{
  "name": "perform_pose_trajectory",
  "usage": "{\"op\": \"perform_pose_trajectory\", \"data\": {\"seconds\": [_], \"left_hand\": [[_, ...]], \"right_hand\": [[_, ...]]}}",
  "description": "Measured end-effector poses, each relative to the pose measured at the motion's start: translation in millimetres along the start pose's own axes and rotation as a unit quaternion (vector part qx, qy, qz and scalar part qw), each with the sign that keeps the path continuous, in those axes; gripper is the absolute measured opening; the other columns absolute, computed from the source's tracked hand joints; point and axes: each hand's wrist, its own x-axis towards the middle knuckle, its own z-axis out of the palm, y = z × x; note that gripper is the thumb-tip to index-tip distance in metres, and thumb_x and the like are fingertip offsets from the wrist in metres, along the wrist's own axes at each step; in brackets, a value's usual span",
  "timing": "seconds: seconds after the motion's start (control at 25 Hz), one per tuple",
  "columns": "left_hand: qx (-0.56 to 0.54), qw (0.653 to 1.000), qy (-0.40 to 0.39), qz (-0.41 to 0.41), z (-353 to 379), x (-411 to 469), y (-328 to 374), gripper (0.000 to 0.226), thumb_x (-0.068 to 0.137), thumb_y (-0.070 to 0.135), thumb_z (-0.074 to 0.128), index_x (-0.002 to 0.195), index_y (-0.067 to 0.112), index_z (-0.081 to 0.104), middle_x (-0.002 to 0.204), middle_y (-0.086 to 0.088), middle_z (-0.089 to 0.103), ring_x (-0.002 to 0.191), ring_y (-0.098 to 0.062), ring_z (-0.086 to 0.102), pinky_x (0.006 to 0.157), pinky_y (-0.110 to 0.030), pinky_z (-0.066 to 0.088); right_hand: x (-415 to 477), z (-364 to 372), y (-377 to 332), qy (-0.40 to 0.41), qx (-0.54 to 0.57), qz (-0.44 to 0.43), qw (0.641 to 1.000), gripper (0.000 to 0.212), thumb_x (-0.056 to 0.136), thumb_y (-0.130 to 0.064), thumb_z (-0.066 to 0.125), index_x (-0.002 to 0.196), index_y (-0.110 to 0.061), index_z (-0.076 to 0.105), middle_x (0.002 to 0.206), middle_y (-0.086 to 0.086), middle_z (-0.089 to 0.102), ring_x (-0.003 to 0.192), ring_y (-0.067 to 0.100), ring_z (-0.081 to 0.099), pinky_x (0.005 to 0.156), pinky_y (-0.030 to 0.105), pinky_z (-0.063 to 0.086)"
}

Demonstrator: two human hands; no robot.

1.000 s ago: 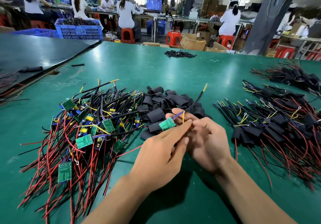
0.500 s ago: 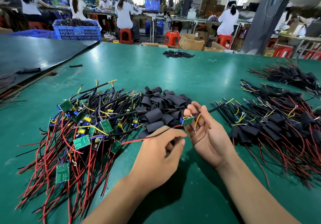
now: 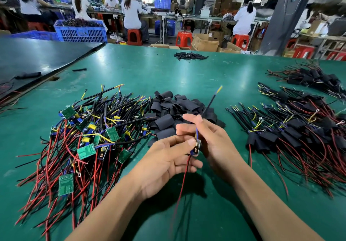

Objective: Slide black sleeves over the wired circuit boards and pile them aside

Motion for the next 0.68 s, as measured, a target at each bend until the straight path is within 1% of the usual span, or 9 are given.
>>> {"op": "perform_pose_trajectory", "data": {"seconds": [0.08,0.16,0.24,0.32,0.4,0.48,0.52,0.64,0.68], "left_hand": [[0.009,1.000,-0.017,-0.018,-3.4,-0.7,0.6,0.033,0.082,0.018,0.077,0.110,0.007,0.066,0.081,-0.007,0.067,0.059,-0.018,0.066,0.058,-0.025,0.054],[0.030,0.999,-0.010,-0.014,-5.8,-0.6,0.6,0.028,0.077,0.019,0.076,0.104,0.011,0.074,0.079,-0.003,0.068,0.058,-0.014,0.061,0.055,-0.022,0.049],[0.026,0.999,0.011,0.014,-7.9,0.7,1.2,0.026,0.070,0.022,0.077,0.095,0.016,0.078,0.072,0.000,0.064,0.053,-0.010,0.052,0.051,-0.019,0.037],[0.003,0.998,0.037,0.054,-12.5,2.0,4.5,0.027,0.066,0.022,0.079,0.093,0.017,0.079,0.065,0.003,0.056,0.048,-0.008,0.041,0.048,-0.020,0.026],[-0.019,0.993,0.057,0.099,-19.1,2.5,9.6,0.026,0.068,0.019,0.079,0.094,0.017,0.079,0.065,0.005,0.057,0.047,-0.007,0.039,0.047,-0.018,0.027],[-0.041,0.986,0.083,0.139,-24.7,3.0,15.0,0.027,0.068,0.017,0.078,0.095,0.016,0.079,0.070,0.004,0.061,0.049,-0.009,0.047,0.048,-0.018,0.037],[-0.044,0.982,0.102,0.153,-26.7,3.5,16.7,0.030,0.067,0.017,0.079,0.097,0.015,0.078,0.071,0.001,0.062,0.051,-0.011,0.052,0.049,-0.019,0.042],[-0.010,0.972,0.151,0.178,-30.3,5.0,16.9,0.040,0.070,0.016,0.076,0.110,0.010,0.072,0.071,-0.004,0.063,0.055,-0.015,0.060,0.051,-0.021,0.050],[0.003,0.970,0.162,0.182,-30.9,5.4,15.9,0.040,0.073,0.015,0.075,0.113,0.007,0.070,0.070,-0.006,0.063,0.054,-0.017,0.060,0.051,-0.022,0.050]], "right_hand": [[-1.2,-0.5,2.5,0.013,-0.049,-0.031,0.998,0.034,0.086,-0.047,0.064,0.108,-0.023,0.076,0.095,0.006,0.076,0.082,0.018,0.072,0.064,0.027,0.056],[0.0,-3.6,4.7,0.046,-0.091,-0.062,0.993,0.029,0.086,-0.048,0.067,0.098,-0.023,0.078,0.086,0.003,0.075,0.072,0.012,0.067,0.064,0.024,0.053],[4.0,-10.7,7.1,0.097,-0.123,-0.073,0.985,0.025,0.095,-0.041,0.062,0.092,-0.021,0.077,0.077,0.001,0.072,0.062,0.011,0.059,0.061,0.022,0.046],[8.2,-21.0,8.5,0.147,-0.166,-0.082,0.972,0.021,0.099,-0.029,0.060,0.090,-0.020,0.076,0.070,-0.002,0.069,0.056,0.011,0.051,0.057,0.022,0.041],[10.3,-31.2,8.2,0.171,-0.216,-0.081,0.958,0.013,0.096,-0.023,0.065,0.090,-0.021,0.076,0.068,-0.004,0.068,0.055,0.011,0.049,0.057,0.022,0.041],[9.6,-37.4,7.3,0.147,-0.272,-0.067,0.949,0.004,0.089,-0.022,0.073,0.090,-0.024,0.076,0.070,-0.008,0.067,0.057,0.006,0.051,0.060,0.019,0.042],[8.5,-38.2,7.5,0.119,-0.309,-0.056,0.942,0.006,0.085,-0.024,0.077,0.092,-0.025,0.076,0.073,-0.010,0.067,0.059,0.003,0.052,0.064,0.018,0.042],[4.7,-34.4,12.3,0.047,-0.447,-0.035,0.893,0.032,0.075,-0.040,0.083,0.104,-0.033,0.072,0.090,-0.013,0.067,0.066,-0.004,0.052,0.071,0.014,0.043],[3.8,-32.0,13.9,0.038,-0.491,-0.037,0.870,0.042,0.073,-0.047,0.083,0.110,-0.035,0.070,0.095,-0.014,0.065,0.071,-0.004,0.052,0.076,0.017,0.046]]}}
